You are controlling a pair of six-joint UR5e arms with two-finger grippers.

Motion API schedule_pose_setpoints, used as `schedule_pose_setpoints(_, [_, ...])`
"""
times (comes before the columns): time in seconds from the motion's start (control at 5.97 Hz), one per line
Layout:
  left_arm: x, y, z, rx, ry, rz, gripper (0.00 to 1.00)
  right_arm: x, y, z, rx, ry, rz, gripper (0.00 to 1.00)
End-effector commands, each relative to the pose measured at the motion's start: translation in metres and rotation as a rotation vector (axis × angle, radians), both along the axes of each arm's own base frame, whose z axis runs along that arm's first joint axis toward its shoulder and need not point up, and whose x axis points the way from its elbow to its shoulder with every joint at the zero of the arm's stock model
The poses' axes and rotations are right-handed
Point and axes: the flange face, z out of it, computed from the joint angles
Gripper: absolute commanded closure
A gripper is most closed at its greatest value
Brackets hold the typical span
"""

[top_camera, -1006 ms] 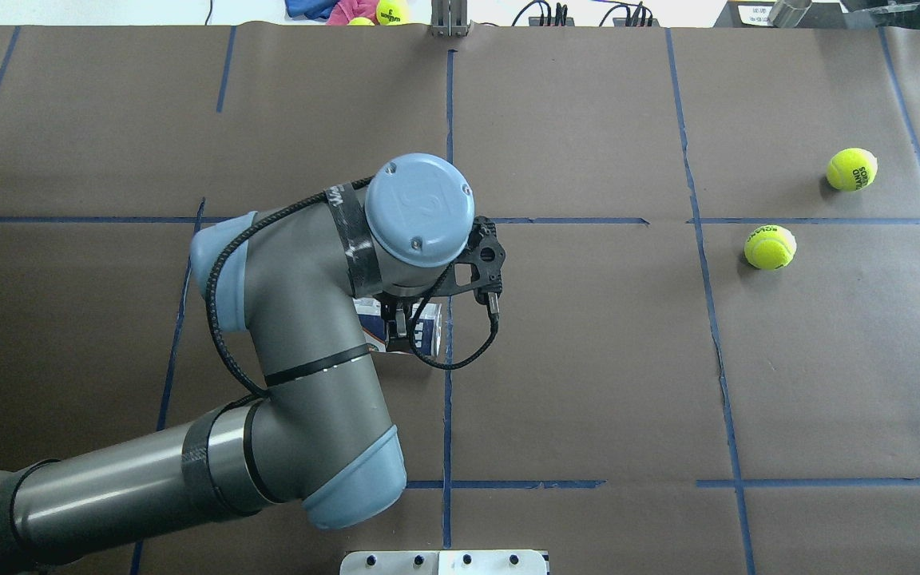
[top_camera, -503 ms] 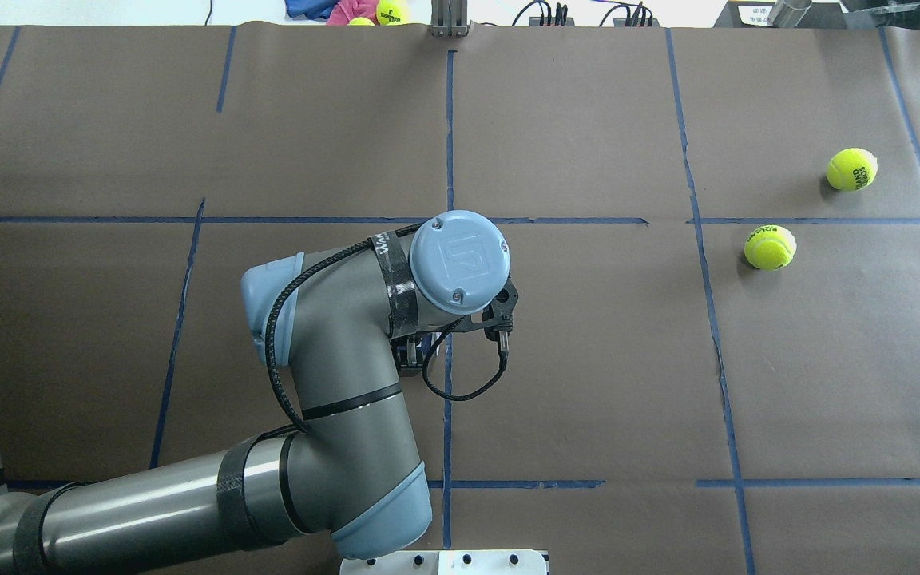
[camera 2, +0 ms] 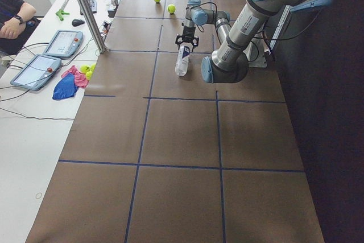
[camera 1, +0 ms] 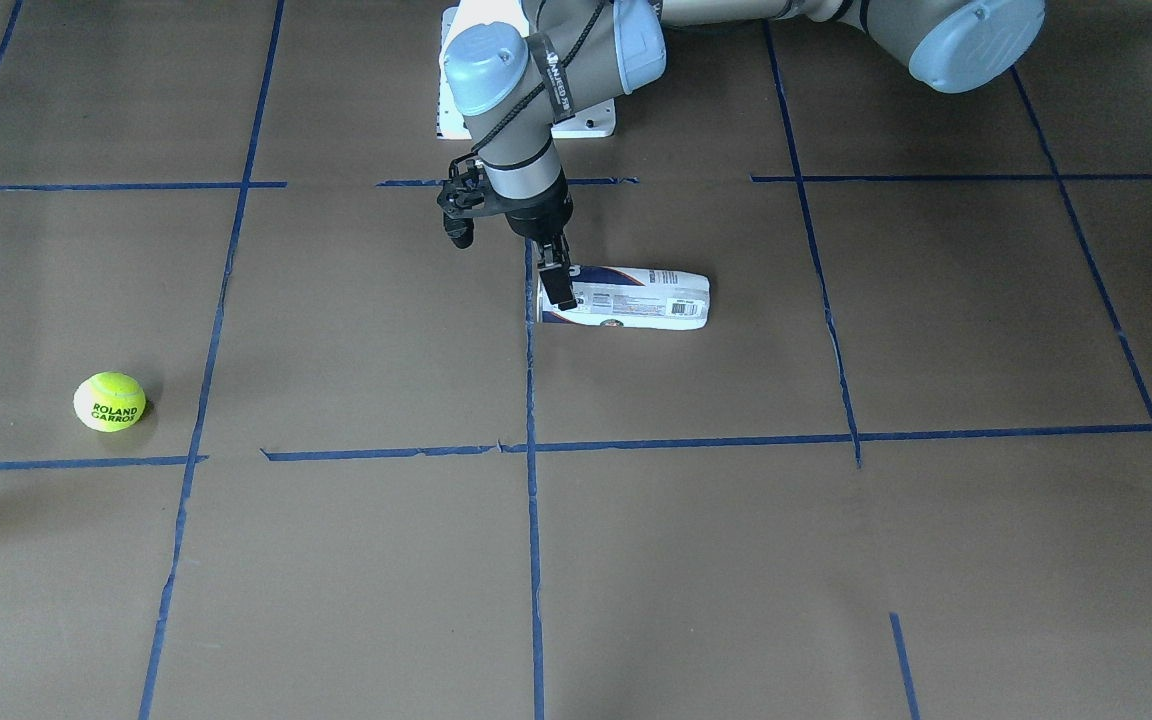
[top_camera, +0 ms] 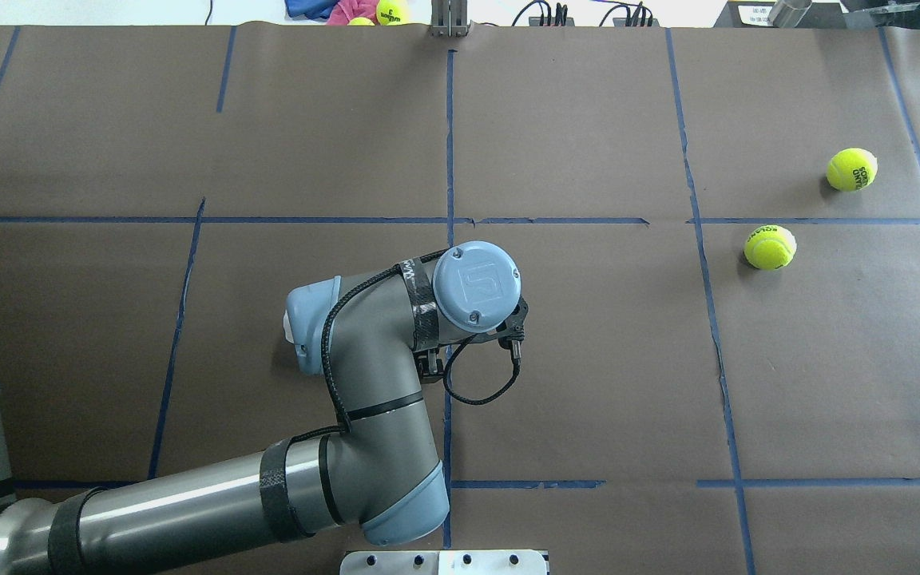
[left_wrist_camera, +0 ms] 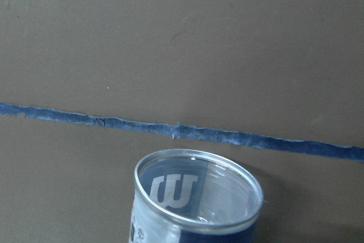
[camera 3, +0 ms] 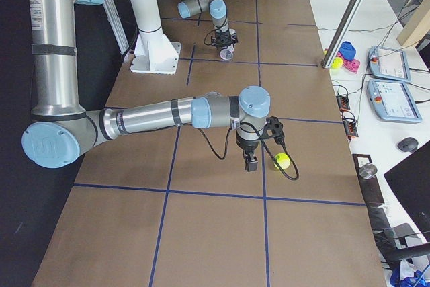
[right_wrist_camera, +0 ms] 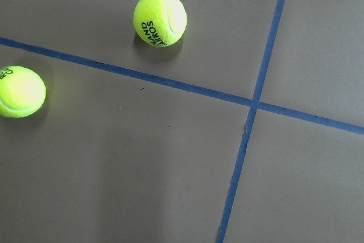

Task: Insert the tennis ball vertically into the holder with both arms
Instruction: 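Close the left gripper around the can's body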

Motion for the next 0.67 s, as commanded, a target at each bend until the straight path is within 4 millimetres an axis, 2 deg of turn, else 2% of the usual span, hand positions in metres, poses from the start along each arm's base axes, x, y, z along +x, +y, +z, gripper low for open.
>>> schedule_pose_setpoints(0.0, [0.0196, -0.0077, 0.0202, -0.004, 0.003, -0.011, 0.00, -0.0001, -0.0001, 0.0001, 0.000, 0.000, 0.000, 0.00])
schedule_pose_setpoints(0.17, [0.0209, -0.0083, 0.0210, -0.003, 0.008, -0.011, 0.00, -0.0001, -0.0001, 0.0001, 0.000, 0.000, 0.000, 0.00])
schedule_pose_setpoints(0.34, [0.0203, -0.0093, 0.0210, -0.002, 0.007, -0.011, 0.07, -0.0001, -0.0001, 0.0001, 0.000, 0.000, 0.000, 0.00])
schedule_pose_setpoints(0.5, [0.0199, -0.0091, 0.0207, -0.003, 0.006, -0.012, 0.21, -0.0008, -0.0001, 0.0001, 0.000, 0.000, -0.002, 0.00])
